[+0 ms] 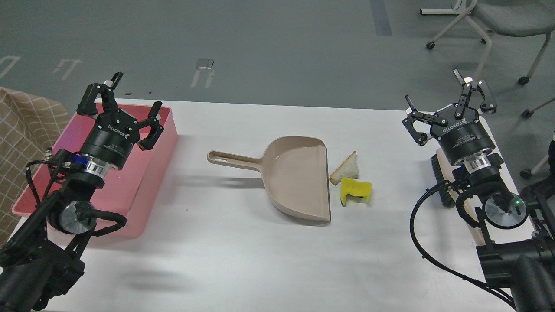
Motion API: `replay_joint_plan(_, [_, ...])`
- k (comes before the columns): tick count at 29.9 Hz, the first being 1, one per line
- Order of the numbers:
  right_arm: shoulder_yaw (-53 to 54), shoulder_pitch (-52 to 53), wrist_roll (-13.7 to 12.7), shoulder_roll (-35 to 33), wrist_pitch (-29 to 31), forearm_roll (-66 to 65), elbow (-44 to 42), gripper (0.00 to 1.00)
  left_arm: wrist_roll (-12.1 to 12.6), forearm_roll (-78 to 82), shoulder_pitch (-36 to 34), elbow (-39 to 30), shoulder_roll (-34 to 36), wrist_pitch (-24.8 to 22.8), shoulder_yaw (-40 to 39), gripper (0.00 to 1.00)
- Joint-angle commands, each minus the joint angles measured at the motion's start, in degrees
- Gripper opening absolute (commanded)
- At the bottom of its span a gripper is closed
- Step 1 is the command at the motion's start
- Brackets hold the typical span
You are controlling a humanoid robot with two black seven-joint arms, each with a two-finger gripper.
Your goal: Sweep and dump garbage into bin
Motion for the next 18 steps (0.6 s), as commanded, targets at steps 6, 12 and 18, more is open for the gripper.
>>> replay_joint_plan(6, [0.0,0.2,0.0,0.0,0.0,0.0,0.0,1.00,0.0,0.0,0.0,0.0,0.0,0.0,0.0,0.98])
replay_joint_plan(12, [-0.1,0.2,0.0,-0.1,0.0,0.0,0.0,1.00,0.1,0.0,0.0,0.0,-0.1,0.0,0.0,0.98])
replay_joint_plan(18, [-0.1,0.3,0.0,0.0,0.0,0.0,0.0,1.00,0.0,0.0,0.0,0.0,-0.1,-0.1,0.0,0.98])
